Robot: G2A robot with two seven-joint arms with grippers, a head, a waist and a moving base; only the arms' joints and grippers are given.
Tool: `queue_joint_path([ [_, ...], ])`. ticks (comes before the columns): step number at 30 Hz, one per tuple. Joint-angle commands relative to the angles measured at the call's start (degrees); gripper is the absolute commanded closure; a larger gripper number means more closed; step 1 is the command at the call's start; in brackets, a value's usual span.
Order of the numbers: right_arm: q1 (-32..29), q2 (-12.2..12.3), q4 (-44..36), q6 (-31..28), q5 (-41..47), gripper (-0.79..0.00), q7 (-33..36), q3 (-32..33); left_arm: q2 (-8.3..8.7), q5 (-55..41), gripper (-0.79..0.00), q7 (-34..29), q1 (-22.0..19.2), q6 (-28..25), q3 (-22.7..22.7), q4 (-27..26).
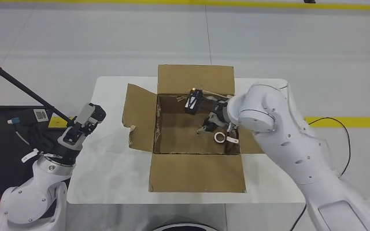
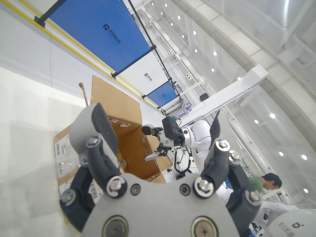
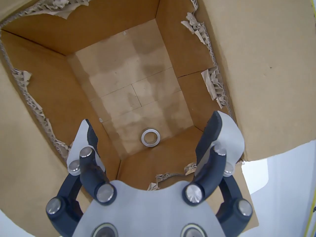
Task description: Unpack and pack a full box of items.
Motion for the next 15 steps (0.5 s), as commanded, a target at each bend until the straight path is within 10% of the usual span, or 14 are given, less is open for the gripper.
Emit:
queue_joint_path([
  [1, 1.0, 0.3, 1.8, -0.1, 0.3, -0.785, -0.1, -2.5, 0.00, 0.0, -0.785, 0.0, 0.0, 0.0, 0.0, 0.0],
  [15, 13.8, 1.3, 14.8, -0.1, 9.5, -0.557, -0.1, -23.3, 0.00, 0.0, -0.785, 0.0, 0.0, 0.0, 0.0, 0.0],
])
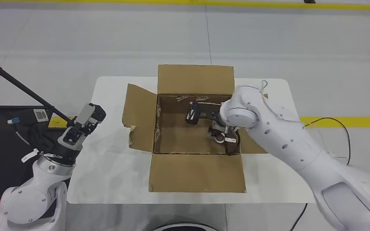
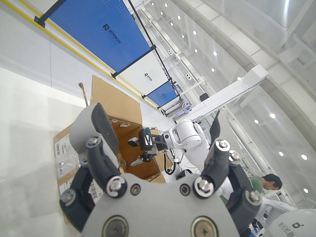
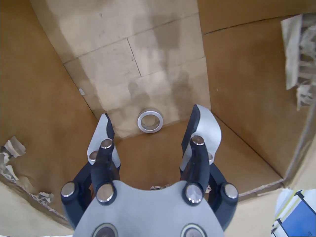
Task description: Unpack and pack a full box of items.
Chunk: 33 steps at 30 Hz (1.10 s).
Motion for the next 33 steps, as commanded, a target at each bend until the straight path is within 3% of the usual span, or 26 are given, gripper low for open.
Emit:
queue_joint_path([
  [1, 1.7, 0.1, 1.0, 0.1, 1.5, -0.566, 0.1, -3.0, 0.00, 0.0, -0.785, 0.0, 0.0, 0.0, 0.0, 0.0],
  [7, 5.4, 0.0, 3.8, -0.7, 4.8, -0.579, -0.7, -9.3, 0.00, 0.0, -0.785, 0.0, 0.0, 0.0, 0.0, 0.0],
  [13, 7.0, -1.0, 6.6, -0.3, 5.4, -0.422, -0.3, -12.8, 0.00, 0.0, -0.785, 0.0, 0.0, 0.0, 0.0, 0.0],
  [19, 6.9, -2.6, 9.5, -0.7, 4.0, -0.317, -1.7, -13.6, 0.00, 0.0, -0.785, 0.0, 0.0, 0.0, 0.0, 0.0],
  [33, 4.6, -7.2, 15.6, -0.3, -0.4, -0.274, -2.0, -14.1, 0.00, 0.0, -0.785, 0.0, 0.0, 0.0, 0.0, 0.0],
])
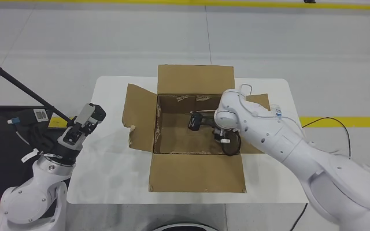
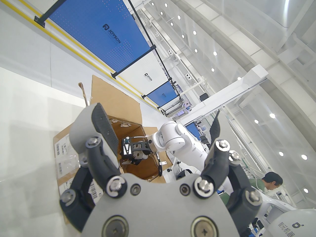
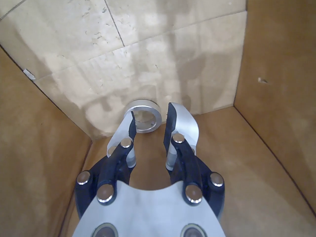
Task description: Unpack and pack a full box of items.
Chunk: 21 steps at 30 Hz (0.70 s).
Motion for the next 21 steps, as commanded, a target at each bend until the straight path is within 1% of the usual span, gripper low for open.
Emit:
queue_joint_path([
  [1, -0.1, -0.6, 0.9, 0.1, -0.4, -0.271, 0.9, 0.0, 0.00, 0.0, -0.785, 0.0, 0.0, 0.0, 0.0, 0.0],
  [5, -0.1, -1.8, 2.0, 0.2, -0.7, -0.246, 2.2, 0.1, 0.00, 0.0, -0.785, 0.0, 0.0, 0.0, 0.0, 0.0],
  [12, -0.1, -3.2, 3.1, 1.5, -2.0, -0.231, 3.5, 0.2, 0.00, 0.0, -0.785, 0.0, 0.0, 0.0, 0.0, 0.0],
  [15, -0.3, -3.7, 3.8, 2.3, -2.5, -0.194, 4.3, 0.1, 0.00, 0.0, -0.785, 0.0, 0.0, 0.0, 0.0, 0.0],
  [21, -0.6, -4.9, 5.1, 2.1, -2.8, -0.191, 4.0, 0.4, 0.00, 0.0, -0.785, 0.0, 0.0, 0.0, 0.0, 0.0],
])
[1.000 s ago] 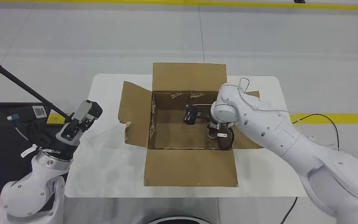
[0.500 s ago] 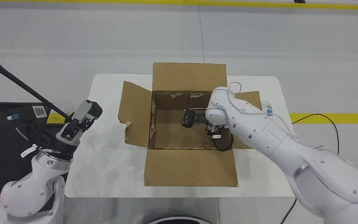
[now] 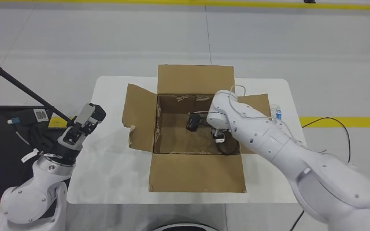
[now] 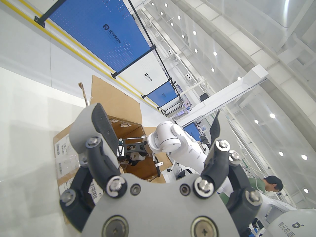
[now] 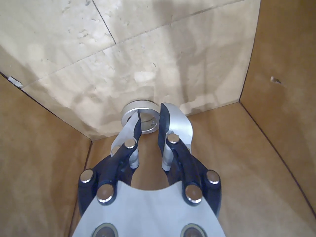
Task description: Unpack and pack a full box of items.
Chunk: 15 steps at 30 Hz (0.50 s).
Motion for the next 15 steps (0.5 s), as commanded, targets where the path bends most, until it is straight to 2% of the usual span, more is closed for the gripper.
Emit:
queue_joint_path([
  [1, -0.1, -0.3, 0.4, -0.1, -0.2, -0.191, -0.2, 0.2, 0.00, 0.0, -0.785, 0.0, 0.0, 0.0, 0.0, 0.0],
  [6, -0.4, -1.2, 1.5, -0.1, -0.7, -0.188, -0.1, 0.4, 0.00, 0.0, -0.785, 0.0, 0.0, 0.0, 0.0, 0.0],
  [12, -0.5, -1.9, 2.2, 0.5, -2.0, -0.163, -2.8, 1.4, 0.00, 0.0, -0.785, 0.0, 0.0, 0.0, 0.0, 0.0],
  [15, -0.5, -1.9, 2.3, 1.1, -2.9, -0.175, -4.1, 2.2, 0.00, 0.0, -0.785, 0.0, 0.0, 0.0, 0.0, 0.0],
])
